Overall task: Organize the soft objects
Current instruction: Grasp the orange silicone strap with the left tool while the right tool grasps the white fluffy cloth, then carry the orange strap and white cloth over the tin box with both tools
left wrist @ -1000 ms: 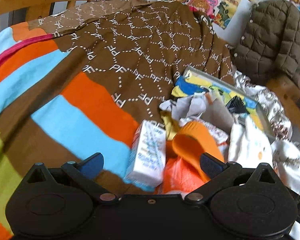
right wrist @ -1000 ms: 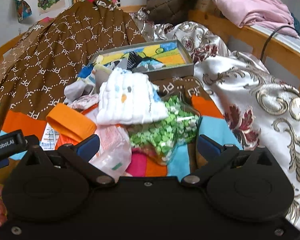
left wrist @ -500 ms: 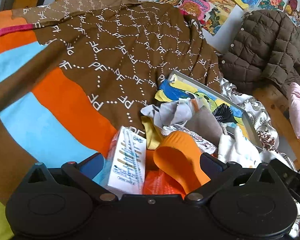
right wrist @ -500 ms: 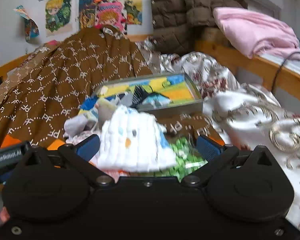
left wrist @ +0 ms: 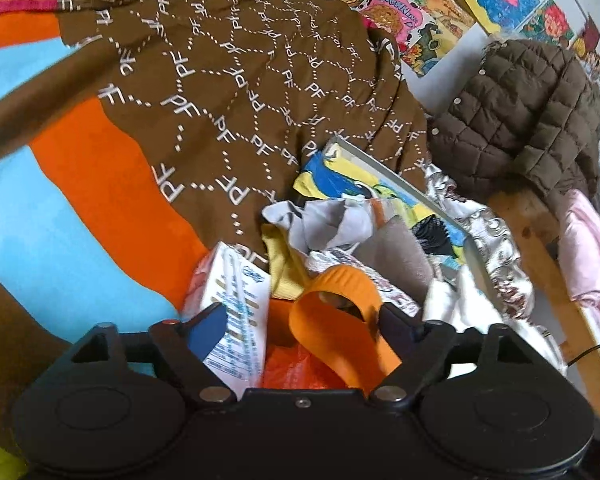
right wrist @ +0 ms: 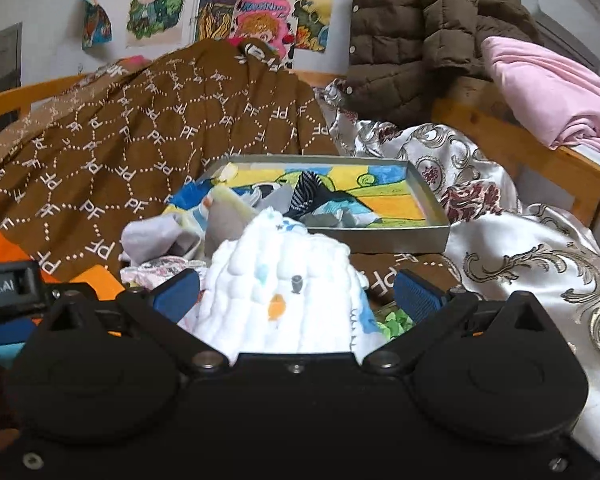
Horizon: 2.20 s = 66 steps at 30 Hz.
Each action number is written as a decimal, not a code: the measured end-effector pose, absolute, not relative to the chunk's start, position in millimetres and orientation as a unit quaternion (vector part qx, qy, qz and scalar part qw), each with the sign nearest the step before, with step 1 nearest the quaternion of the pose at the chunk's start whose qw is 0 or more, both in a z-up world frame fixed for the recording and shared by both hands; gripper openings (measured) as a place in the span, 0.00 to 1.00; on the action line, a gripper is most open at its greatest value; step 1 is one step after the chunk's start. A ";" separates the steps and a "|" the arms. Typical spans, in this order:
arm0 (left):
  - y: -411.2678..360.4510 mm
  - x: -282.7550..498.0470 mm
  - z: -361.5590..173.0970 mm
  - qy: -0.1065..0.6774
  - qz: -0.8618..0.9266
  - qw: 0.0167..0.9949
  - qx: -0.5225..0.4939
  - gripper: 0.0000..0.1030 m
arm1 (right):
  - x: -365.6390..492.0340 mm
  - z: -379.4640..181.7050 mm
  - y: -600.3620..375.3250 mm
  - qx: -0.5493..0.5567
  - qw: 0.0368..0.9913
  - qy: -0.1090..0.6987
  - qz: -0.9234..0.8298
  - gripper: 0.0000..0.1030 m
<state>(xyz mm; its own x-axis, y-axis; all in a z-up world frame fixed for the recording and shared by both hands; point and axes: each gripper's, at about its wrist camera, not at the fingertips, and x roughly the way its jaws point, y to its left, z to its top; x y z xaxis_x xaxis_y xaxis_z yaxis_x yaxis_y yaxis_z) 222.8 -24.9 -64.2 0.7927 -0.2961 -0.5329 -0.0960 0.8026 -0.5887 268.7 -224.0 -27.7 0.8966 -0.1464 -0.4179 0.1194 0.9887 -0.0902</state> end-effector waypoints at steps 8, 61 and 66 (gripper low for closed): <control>-31.3 224.8 -64.3 0.311 -0.085 0.896 -0.307 0.62 | 274.6 -36.1 -220.8 -0.031 0.970 0.232 -0.067 0.79; -53.3 221.4 56.9 0.113 -0.139 0.946 -0.270 0.11 | 216.7 44.9 -257.0 0.044 0.998 0.038 0.005 0.12; -72.2 271.0 79.3 0.096 -0.174 0.952 -0.231 0.11 | 247.8 48.7 -278.7 0.057 0.998 0.015 -0.014 0.12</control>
<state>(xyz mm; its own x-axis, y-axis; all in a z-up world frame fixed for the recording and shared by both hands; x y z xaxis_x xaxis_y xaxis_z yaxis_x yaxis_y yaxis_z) 271.0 -72.2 79.3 0.9212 -0.3756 -0.1014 0.2873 0.8325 -0.4738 247.8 -278.7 48.7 0.9992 -0.0263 -0.0313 0.0297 0.9931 0.1135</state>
